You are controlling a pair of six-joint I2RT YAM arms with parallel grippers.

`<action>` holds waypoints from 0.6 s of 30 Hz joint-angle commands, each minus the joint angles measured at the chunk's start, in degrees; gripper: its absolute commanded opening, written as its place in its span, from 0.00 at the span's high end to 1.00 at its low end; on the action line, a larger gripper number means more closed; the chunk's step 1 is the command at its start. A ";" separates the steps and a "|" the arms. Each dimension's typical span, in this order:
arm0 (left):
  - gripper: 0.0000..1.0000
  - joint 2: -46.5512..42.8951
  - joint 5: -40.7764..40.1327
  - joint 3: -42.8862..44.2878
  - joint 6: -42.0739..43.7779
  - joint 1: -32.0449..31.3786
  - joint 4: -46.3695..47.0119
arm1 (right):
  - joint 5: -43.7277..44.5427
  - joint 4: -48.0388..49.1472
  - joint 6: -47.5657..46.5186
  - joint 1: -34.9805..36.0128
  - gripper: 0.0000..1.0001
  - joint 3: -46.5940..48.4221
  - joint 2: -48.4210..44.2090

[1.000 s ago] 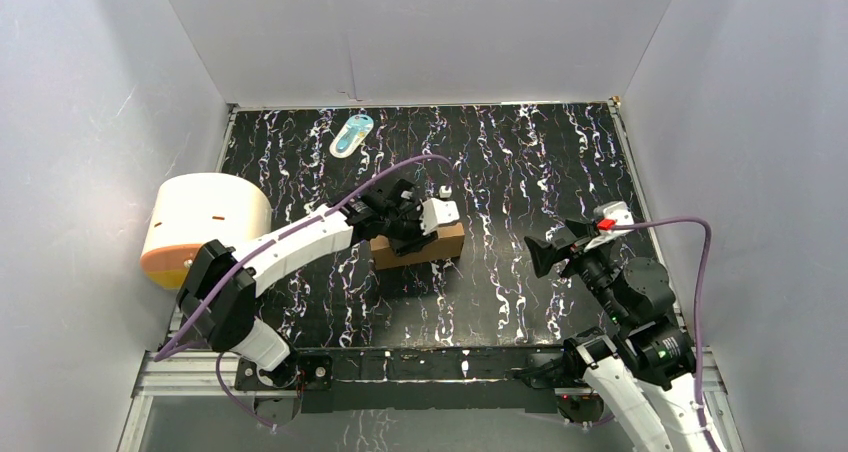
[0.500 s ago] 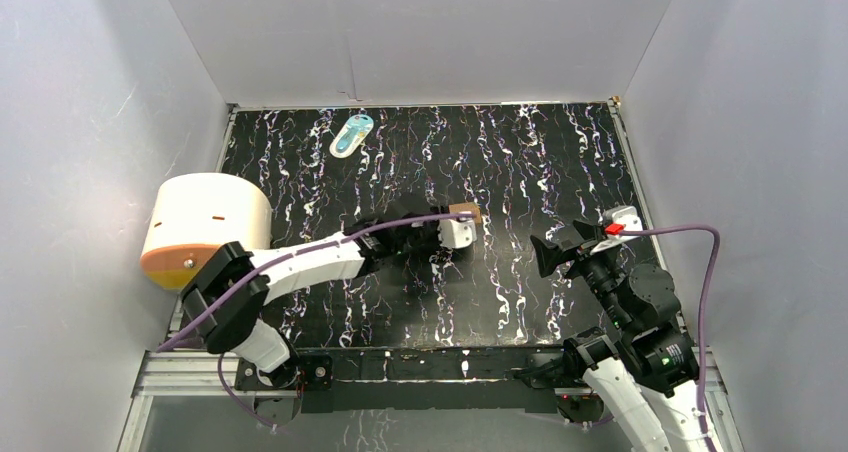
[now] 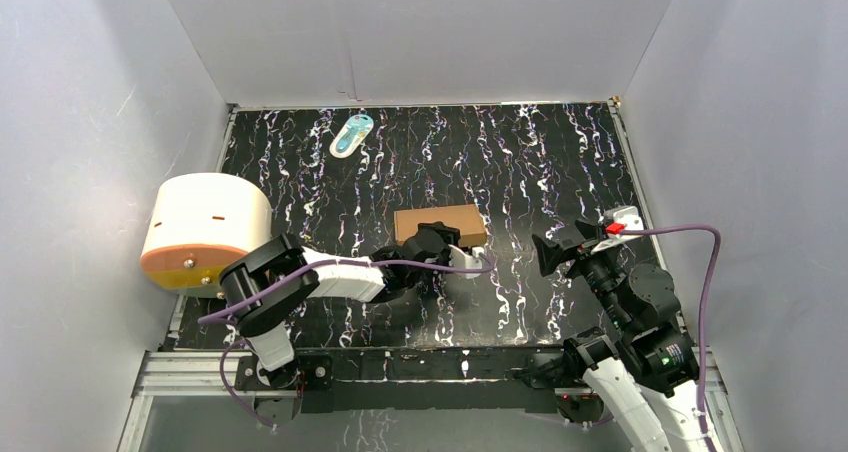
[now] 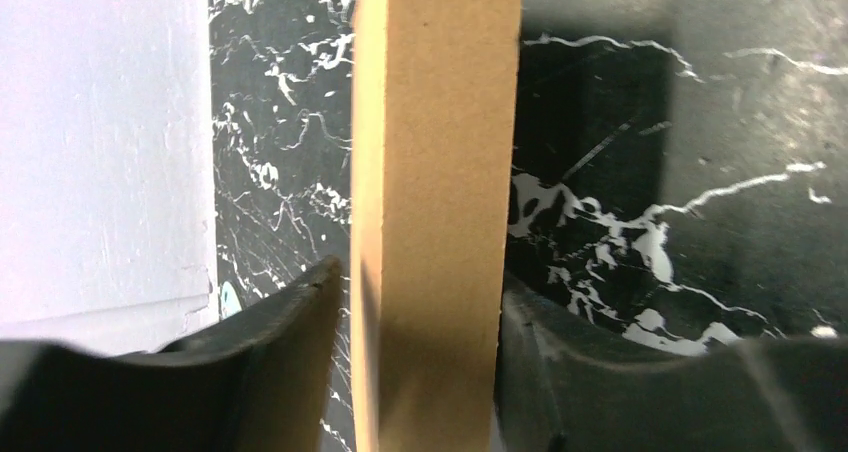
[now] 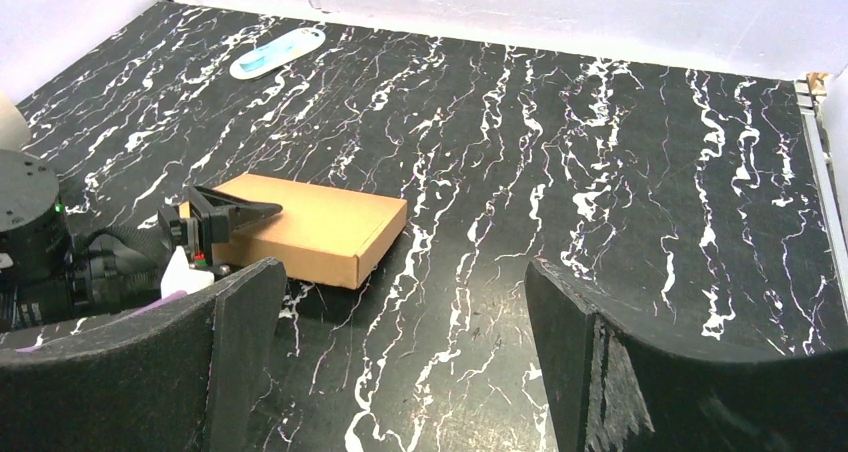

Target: Fold the paper box

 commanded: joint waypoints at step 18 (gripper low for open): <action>0.05 -9.17 14.86 6.24 -22.41 -3.52 -25.10 | 3.95 1.02 0.67 -0.21 0.01 -0.17 -1.29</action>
